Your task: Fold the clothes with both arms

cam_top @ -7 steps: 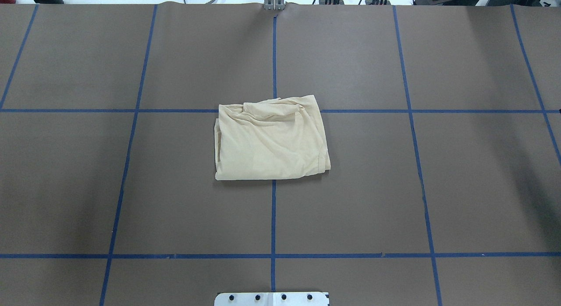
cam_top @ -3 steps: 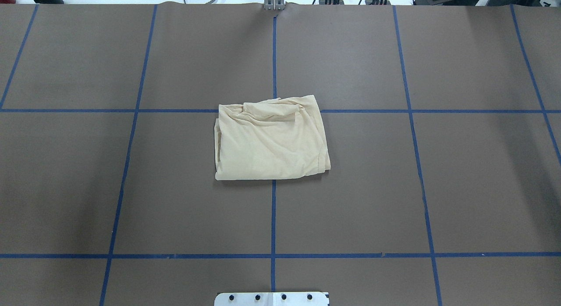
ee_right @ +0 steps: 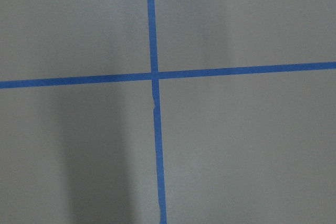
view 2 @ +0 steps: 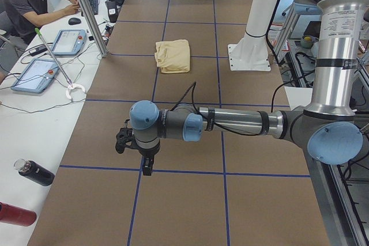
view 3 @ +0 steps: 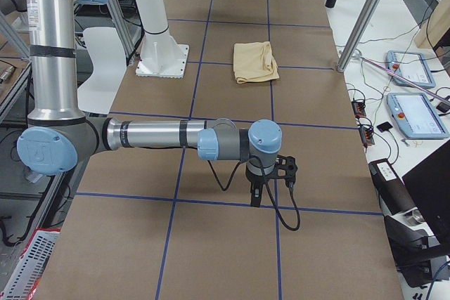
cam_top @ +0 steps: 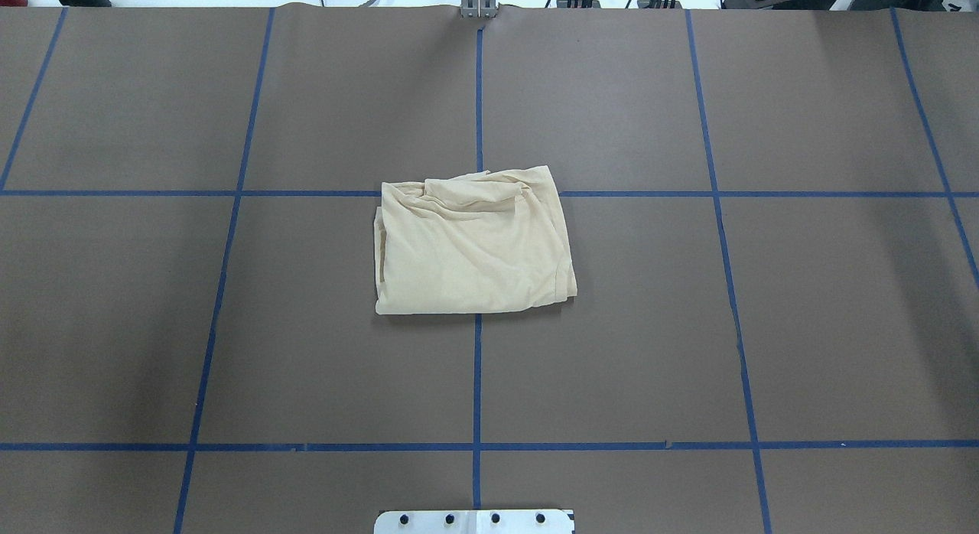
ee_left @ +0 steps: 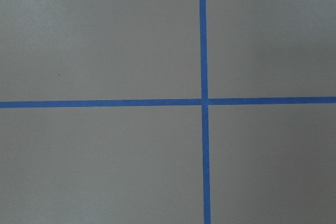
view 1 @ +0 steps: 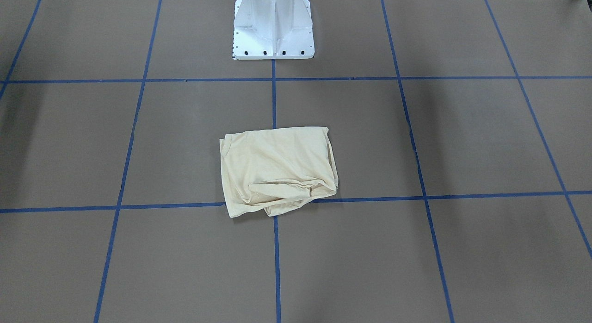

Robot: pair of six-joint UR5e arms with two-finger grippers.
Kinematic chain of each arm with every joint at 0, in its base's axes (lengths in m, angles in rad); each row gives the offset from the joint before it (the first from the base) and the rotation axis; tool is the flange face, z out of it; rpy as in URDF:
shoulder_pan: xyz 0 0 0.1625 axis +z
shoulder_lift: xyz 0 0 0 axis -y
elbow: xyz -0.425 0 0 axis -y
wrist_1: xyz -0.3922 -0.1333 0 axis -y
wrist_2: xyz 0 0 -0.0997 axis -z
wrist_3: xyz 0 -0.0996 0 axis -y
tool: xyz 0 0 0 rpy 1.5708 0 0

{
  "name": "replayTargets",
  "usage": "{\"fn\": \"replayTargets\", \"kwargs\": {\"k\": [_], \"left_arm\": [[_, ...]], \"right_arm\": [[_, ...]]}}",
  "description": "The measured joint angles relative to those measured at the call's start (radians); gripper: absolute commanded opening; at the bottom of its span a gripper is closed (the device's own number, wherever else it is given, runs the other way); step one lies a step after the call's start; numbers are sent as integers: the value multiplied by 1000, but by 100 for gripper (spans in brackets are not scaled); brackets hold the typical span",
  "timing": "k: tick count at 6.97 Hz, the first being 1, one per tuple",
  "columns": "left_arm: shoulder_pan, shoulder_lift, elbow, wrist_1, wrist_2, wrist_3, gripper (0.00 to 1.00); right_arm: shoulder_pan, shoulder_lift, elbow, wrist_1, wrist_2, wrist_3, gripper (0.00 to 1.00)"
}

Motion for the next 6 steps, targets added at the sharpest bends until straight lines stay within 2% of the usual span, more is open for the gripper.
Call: {"fn": "replayTargets", "kwargs": {"k": [3, 6], "left_arm": [[-4, 8, -3, 0, 0, 0, 100], [-3, 12, 2, 0, -1, 0, 100]], "right_arm": [[-3, 9, 17, -70, -1, -22, 100], [-5, 3, 12, -64, -1, -23, 100]]}}
